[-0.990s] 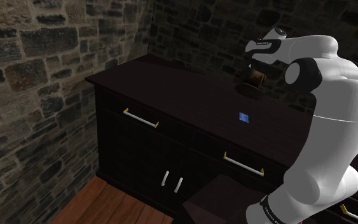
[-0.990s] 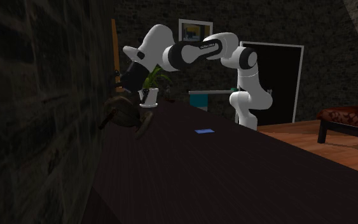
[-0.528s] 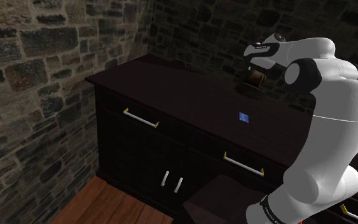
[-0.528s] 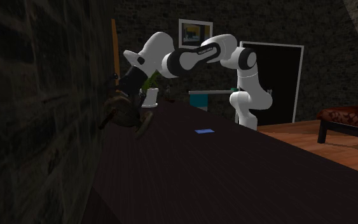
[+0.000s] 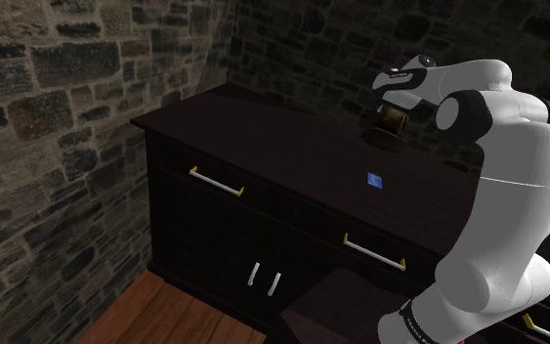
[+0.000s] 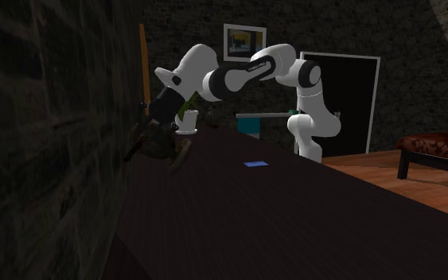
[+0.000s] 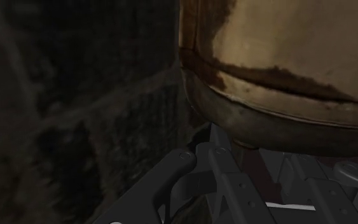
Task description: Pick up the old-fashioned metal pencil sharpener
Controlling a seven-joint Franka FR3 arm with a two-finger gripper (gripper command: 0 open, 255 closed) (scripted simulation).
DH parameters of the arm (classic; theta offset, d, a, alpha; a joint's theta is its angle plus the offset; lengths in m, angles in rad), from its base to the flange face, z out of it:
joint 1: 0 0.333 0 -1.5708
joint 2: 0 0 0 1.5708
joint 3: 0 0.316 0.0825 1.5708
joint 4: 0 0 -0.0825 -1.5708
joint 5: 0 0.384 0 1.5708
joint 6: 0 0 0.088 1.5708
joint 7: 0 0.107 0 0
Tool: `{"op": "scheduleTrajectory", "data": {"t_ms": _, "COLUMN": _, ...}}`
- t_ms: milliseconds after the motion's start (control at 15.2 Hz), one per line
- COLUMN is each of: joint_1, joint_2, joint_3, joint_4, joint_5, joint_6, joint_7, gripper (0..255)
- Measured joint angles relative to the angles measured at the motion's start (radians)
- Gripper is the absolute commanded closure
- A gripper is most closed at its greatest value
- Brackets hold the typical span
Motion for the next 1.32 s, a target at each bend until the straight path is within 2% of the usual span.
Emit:
{"op": "scheduleTrajectory", "data": {"t_ms": 396, "joint_1": 0.000, "joint_2": 0.002, "joint_3": -0.001, "joint_4": 0.005, "joint_5": -0.001, "joint_6": -0.007, "joint_7": 0.002, "gripper": 255}}
{"op": "scheduleTrajectory", "data": {"t_ms": 1320, "joint_1": -0.001, "joint_2": -0.027, "joint_3": -0.024, "joint_4": 0.140, "joint_5": -0.032, "joint_6": -0.170, "joint_7": 0.032, "gripper": 255}}
